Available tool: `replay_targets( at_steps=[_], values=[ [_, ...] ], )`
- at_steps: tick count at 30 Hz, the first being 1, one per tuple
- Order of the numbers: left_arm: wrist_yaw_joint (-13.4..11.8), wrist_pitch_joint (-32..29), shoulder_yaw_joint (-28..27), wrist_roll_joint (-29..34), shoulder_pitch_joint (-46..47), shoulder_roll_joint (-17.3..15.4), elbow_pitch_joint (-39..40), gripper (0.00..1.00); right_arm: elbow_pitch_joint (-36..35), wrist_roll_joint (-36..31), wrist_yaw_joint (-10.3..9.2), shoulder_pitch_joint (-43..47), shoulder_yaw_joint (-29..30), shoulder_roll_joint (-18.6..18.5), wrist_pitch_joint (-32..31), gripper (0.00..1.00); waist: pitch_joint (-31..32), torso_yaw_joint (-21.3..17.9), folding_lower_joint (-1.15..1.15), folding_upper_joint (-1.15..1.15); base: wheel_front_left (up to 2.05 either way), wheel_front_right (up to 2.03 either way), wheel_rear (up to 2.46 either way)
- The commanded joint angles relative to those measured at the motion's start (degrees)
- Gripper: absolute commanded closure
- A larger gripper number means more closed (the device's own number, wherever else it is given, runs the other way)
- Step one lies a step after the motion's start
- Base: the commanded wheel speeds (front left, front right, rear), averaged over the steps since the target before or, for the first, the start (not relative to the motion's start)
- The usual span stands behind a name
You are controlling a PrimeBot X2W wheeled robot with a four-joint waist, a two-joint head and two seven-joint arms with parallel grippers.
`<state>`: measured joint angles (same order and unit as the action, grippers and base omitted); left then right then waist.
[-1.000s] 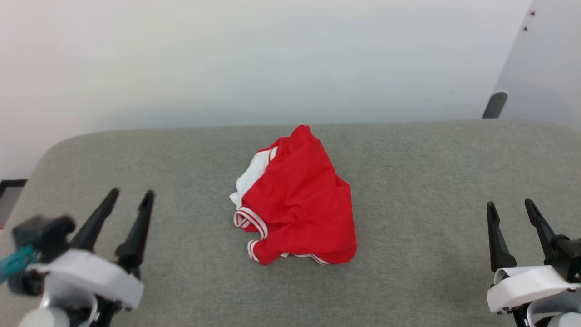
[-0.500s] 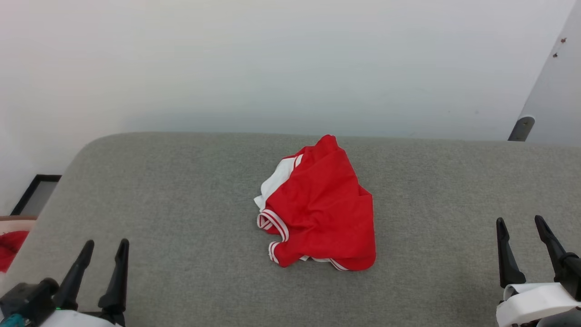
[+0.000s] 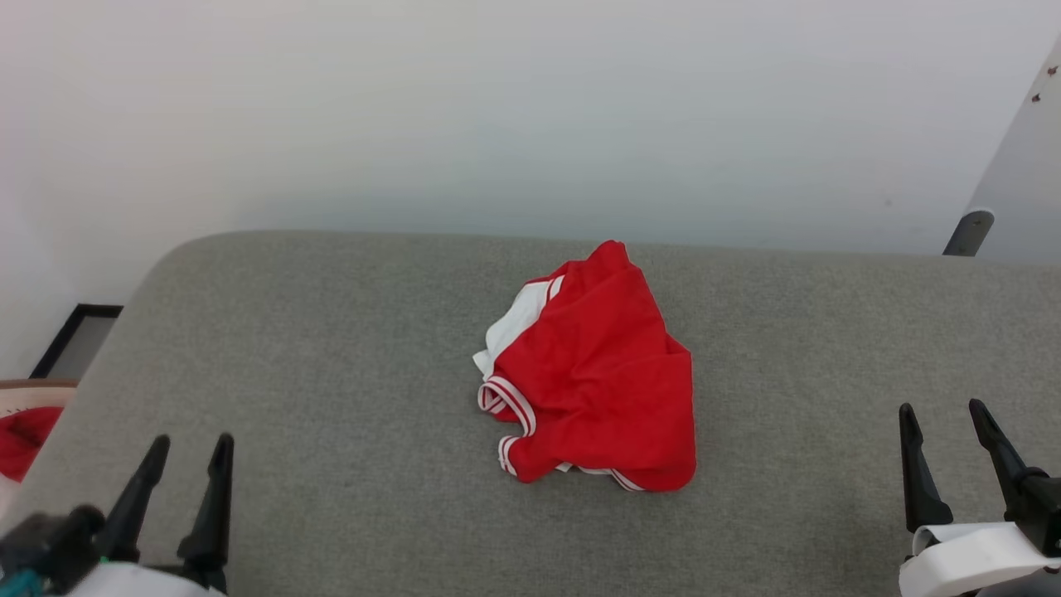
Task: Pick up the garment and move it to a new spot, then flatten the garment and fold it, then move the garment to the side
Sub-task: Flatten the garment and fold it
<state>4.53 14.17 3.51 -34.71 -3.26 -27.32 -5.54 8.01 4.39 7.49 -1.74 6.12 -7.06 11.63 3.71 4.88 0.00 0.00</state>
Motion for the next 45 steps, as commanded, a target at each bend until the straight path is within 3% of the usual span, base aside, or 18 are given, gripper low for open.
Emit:
replay_targets(
  at_steps=[1,6,14,29,35,45],
  values=[
    [-0.03,-0.47,-0.02,-0.41,1.0,-0.12,0.4,0.0,-0.28,-0.26,0.0,0.03,-0.21,0.07,0.09,0.0,-0.43,-0.12,0.0,0.0,0.0,0.0,0.0],
    [0.06,-5.58,0.25,-1.9,4.99,-1.92,2.75,0.0,-1.36,0.13,0.0,-1.84,-1.61,-0.39,-0.3,0.0,-2.81,-1.49,0.0,0.0,0.0,0.0,0.0],
    [-0.24,-19.1,1.15,-5.48,17.96,-6.07,5.56,0.0,-4.31,0.77,0.0,-6.62,-3.9,-0.9,-0.22,0.0,-11.43,-5.46,0.0,0.0,0.0,0.0,0.0],
    [-0.41,-45.62,6.79,-13.29,41.14,-9.59,-3.8,0.0,-6.8,0.85,0.0,-13.5,-6.19,0.18,1.38,0.0,-27.07,-13.66,0.0,0.0,0.0,0.0,0.0],
    [-0.32,-51.63,9.88,-13.35,44.98,-9.47,-6.75,0.0,-6.58,0.65,0.0,-14.61,-6.17,0.79,2.12,0.0,-29.96,-15.26,0.0,0.0,0.0,0.0,0.0],
    [-1.63,-56.23,12.76,-13.51,47.68,-7.8,-11.36,0.0,-5.81,-0.25,-0.01,-15.43,-6.37,1.56,2.93,0.0,-31.82,-15.74,0.0,0.0,0.0,0.0,0.0]
  ],
)
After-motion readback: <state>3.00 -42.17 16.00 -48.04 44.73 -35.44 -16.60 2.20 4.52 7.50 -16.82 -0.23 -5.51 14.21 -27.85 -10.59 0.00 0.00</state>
